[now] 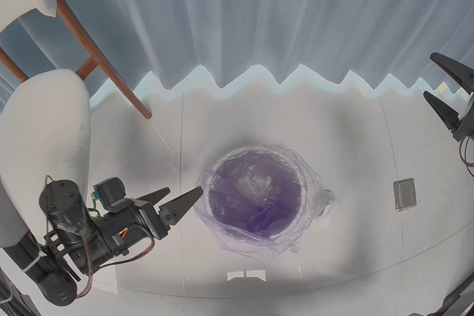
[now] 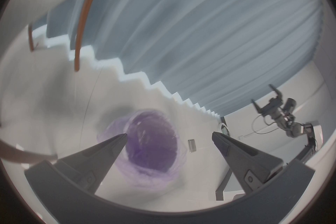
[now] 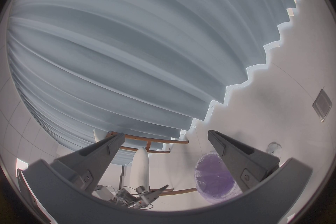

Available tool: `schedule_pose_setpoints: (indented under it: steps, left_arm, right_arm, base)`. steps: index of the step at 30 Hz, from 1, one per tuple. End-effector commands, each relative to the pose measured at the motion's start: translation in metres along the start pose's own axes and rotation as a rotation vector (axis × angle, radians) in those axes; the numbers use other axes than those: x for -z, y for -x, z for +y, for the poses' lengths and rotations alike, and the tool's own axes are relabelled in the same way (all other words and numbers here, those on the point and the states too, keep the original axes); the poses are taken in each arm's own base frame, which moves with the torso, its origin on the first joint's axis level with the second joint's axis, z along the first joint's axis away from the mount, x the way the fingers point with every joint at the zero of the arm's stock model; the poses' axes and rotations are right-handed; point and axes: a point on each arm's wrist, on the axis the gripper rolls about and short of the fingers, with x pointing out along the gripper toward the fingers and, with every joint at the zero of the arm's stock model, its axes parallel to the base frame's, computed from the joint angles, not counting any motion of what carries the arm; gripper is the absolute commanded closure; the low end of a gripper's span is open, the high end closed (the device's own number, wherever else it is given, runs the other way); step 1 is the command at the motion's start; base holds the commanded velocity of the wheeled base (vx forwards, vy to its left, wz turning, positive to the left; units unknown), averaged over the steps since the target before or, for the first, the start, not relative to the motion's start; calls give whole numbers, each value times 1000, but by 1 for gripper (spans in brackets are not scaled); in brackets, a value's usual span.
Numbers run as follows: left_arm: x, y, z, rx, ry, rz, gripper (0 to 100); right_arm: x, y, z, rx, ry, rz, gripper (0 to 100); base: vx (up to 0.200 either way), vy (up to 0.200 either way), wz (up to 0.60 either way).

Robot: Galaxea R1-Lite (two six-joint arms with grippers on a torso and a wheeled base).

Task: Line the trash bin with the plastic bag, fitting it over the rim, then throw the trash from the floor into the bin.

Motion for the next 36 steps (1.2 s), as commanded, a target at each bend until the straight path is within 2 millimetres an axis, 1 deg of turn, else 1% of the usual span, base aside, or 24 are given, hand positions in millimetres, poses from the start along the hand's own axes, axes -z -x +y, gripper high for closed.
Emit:
schedule_pose_setpoints:
  steps: [1,4,6,8,9,10,11,12,14,15,17,18,20,21,22,24,26,30,32,34,35,36]
  left_arm:
    - [-33,33,-37,160,-129,-167,0]
    - [-37,33,-49,246,-174,-172,0]
    - [-40,28,-53,285,-182,-172,0]
    - [-50,18,-59,311,-193,-211,0]
    - [-50,18,-59,311,-193,-211,0]
    - [-59,8,-64,327,-197,-235,0]
    - [-60,7,-64,328,-197,-236,0]
    - [-62,0,-66,320,-191,-221,0]
    - [-55,-3,-62,303,-176,-171,0]
    - [-35,-2,-55,264,-138,-78,0]
    - [-12,2,-42,221,-33,46,0]
    - [-8,1,-41,214,1,68,0]
    - [3,-8,-35,188,141,128,0]
    - [4,-10,-35,184,160,134,0]
    - [7,-18,-31,165,257,150,0]
    - [8,-27,-25,142,327,154,0]
    - [11,-32,-12,99,317,152,0]
    - [17,-32,-6,109,218,136,0]
    - [26,-32,-3,129,136,159,0]
    - [30,-34,1,159,22,193,0]
    - [29,-34,1,164,12,192,0]
    - [32,-36,6,216,-112,220,0]
  right_arm:
    - [1,0,-2,5,-2,7,0]
    - [2,-1,-2,6,-3,8,0]
    - [2,-1,-3,9,-3,11,0]
    - [3,-2,-5,11,-1,19,0]
    - [3,-2,-5,11,-1,19,0]
    - [6,-2,-8,13,-4,40,0]
    - [6,-2,-9,14,-4,43,0]
    - [10,-3,-12,12,-7,74,0]
    - [14,-5,-18,18,-15,101,0]
    - [16,-9,-24,31,-21,121,0]
    - [19,-15,-32,54,-23,138,0]
    - [19,-16,-34,59,-23,142,0]
    - [20,-19,-38,69,-16,152,0]
    - [20,-20,-38,70,-17,153,0]
    - [22,-19,-40,74,-16,158,0]
    - [24,-19,-42,81,-14,164,0]
    - [24,-19,-42,79,-1,164,0]
    - [24,-18,-41,75,7,161,0]
    - [23,-17,-39,70,11,157,0]
    - [21,-17,-37,63,18,147,0]
    - [21,-17,-37,63,18,147,0]
    - [21,-15,-36,62,21,143,0]
  base:
    - [0,0,0]
    - [0,0,0]
    - [0,0,0]
    - [0,0,0]
    - [0,0,0]
    - [0,0,0]
    - [0,0,0]
    - [0,0,0]
    - [0,0,0]
    - [0,0,0]
    - [0,0,0]
    - [0,0,0]
    - [0,0,0]
    - [0,0,0]
    - [0,0,0]
    - [0,0,0]
    - [0,0,0]
    - [0,0,0]
    - [0,0,0]
    - [0,0,0]
    - [0,0,0]
    - [0,0,0]
